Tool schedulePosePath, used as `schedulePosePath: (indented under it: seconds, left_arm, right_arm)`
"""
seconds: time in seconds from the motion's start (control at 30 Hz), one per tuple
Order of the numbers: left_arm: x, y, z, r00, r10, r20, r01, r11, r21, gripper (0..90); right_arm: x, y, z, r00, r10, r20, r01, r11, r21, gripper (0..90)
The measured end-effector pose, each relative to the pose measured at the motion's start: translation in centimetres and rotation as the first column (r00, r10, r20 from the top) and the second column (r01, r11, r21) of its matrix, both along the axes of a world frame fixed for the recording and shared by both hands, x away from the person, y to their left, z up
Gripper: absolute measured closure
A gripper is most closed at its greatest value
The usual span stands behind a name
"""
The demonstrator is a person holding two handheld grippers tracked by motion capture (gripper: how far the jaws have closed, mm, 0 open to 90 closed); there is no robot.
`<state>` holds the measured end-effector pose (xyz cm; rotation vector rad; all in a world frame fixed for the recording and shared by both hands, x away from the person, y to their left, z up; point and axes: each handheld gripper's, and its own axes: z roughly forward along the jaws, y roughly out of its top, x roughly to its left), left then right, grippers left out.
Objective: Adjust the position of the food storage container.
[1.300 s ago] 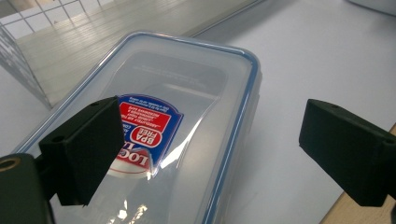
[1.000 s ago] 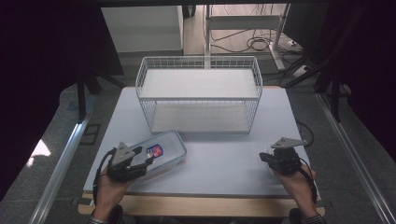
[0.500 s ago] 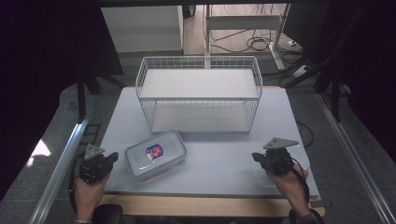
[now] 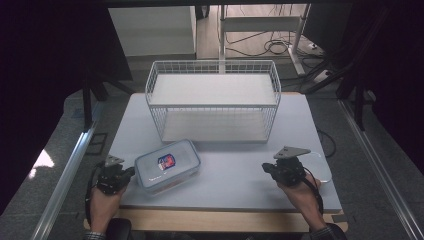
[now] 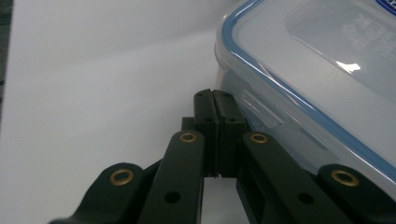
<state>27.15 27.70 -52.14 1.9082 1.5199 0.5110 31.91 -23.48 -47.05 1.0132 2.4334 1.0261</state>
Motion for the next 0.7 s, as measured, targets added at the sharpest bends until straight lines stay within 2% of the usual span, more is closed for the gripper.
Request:
schedulePosePath:
  seconds: [0.37, 0.47, 0.57, 0.7]
  left_arm:
    - [2.1, -1.8, -0.2, 0.9990, -0.043, 0.013, 0.044, 0.9989, -0.018, 89.6]
    - [3.0, -2.3, -0.2, 0.9981, -0.059, 0.016, 0.060, 0.9975, -0.038, 89.6]
    - [3.4, -2.6, -0.2, 0.9972, -0.074, 0.013, 0.074, 0.9967, -0.033, 89.6]
    - [4.6, -4.0, -0.2, 0.9949, -0.100, 0.013, 0.101, 0.9943, -0.033, 89.6]
  right_arm:
    - [0.7, 1.3, -0.4, 0.9998, 0.018, -0.007, -0.018, 1.000, 0.016, 88.6]
    - [1.1, 1.5, -0.5, 0.9997, 0.022, -0.008, -0.022, 0.999, 0.038, 89.8]
    - [1.4, 1.8, -0.5, 0.9996, 0.026, -0.009, -0.025, 0.999, 0.046, 89.9]
    - [1.9, 2.4, -1.1, 0.9987, 0.040, -0.033, -0.038, 0.998, 0.051, 90.0]
